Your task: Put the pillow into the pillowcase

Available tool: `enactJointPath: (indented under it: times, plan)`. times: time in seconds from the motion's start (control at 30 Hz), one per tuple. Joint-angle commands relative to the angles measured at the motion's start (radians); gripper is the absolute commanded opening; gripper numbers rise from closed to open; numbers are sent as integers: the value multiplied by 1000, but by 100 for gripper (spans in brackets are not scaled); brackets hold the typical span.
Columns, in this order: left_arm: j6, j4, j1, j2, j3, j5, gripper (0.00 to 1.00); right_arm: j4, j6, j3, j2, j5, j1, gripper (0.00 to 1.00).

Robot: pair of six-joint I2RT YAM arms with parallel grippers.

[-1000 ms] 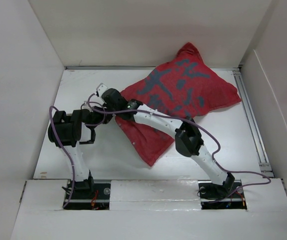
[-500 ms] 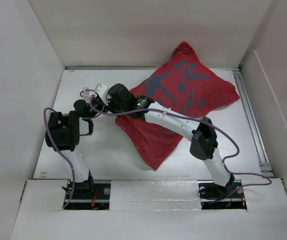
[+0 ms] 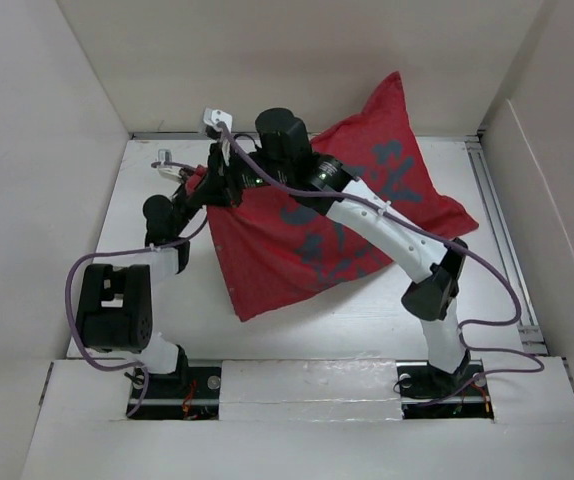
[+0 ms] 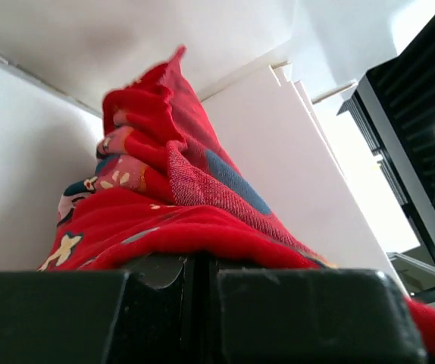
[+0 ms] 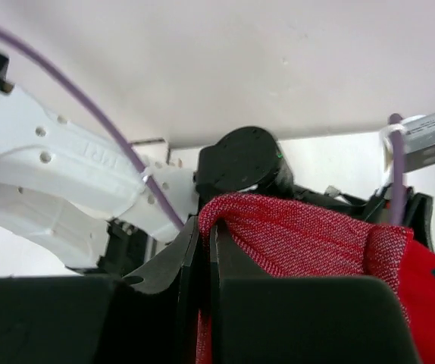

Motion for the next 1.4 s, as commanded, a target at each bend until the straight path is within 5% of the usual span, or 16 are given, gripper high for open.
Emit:
enactJointPath:
  times: [0.0, 0.13, 0.27, 0.43, 0.6, 0.77, 0.83, 0.87, 0.97, 1.07, 1.2, 1.27, 1.37]
  plan:
    - [51, 564, -7, -104, 74, -62, 0, 201, 151, 124, 30, -183, -66, 0]
    - [161, 281, -7, -162, 212, -62, 0, 278, 340, 325, 151, -268, -130, 0]
    - [140, 298, -7, -109, 261, -62, 0, 409, 370, 246, 87, -252, -74, 0]
    - [13, 508, -16, -15, 333, -41, 0, 415, 429, 410, 102, -301, -19, 0]
    - [80, 386, -48, -84, 401, -21, 0, 807, 696, 396, 78, -396, -19, 0]
    - [98, 421, -91, -119, 338, 42, 0, 855, 718, 281, -4, -422, -19, 0]
    - [85, 467, -101, -129, 259, 68, 0, 779, 658, 200, -27, -399, -29, 0]
    - [74, 514, -101, -138, 228, 89, 0, 572, 502, 186, -40, -367, -29, 0]
    - [52, 597, -101, -171, 55, 100, 0, 331, 204, 71, -57, -47, -40, 1]
    - [97, 603, -101, -170, -141, 71, 0, 202, 186, 87, 23, 77, -28, 0]
    - [106, 663, -101, -121, -206, 92, 0, 141, 176, 112, 64, 135, -14, 1]
    - [121, 616, -59, -109, -217, 92, 0, 101, 176, 140, 91, 153, -14, 7]
    - [213, 241, -12, -121, -226, -13, 10, -10, 176, 140, 104, 254, -14, 20]
